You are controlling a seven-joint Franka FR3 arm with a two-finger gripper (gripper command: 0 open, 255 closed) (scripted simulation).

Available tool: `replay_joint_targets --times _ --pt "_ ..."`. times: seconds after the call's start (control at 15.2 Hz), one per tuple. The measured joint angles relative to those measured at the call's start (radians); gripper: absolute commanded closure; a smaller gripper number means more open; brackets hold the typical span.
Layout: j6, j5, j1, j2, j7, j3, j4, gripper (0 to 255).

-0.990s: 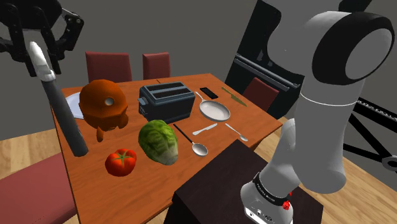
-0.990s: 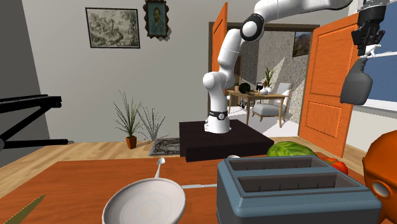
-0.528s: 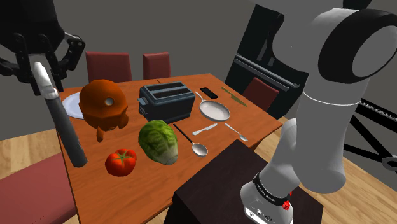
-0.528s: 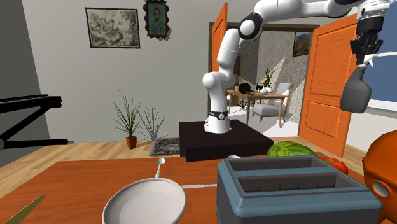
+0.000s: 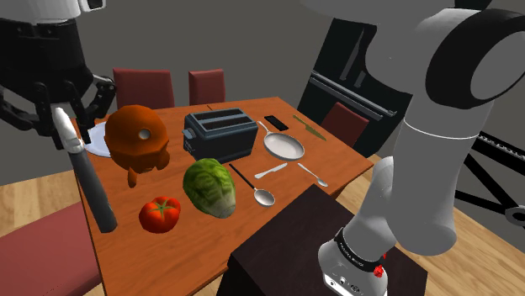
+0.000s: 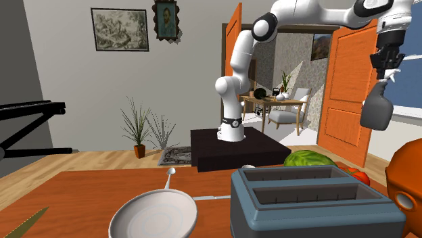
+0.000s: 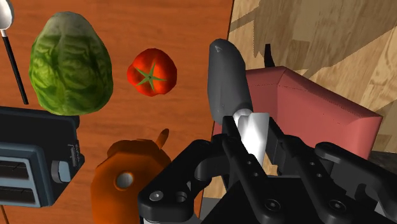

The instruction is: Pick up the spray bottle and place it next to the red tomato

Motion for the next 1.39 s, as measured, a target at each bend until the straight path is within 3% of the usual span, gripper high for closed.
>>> replay_joint_targets --times 1.39 --pt "0.271 -0.018 -0.011 0.023 0.025 -0.010 -0.251 255"
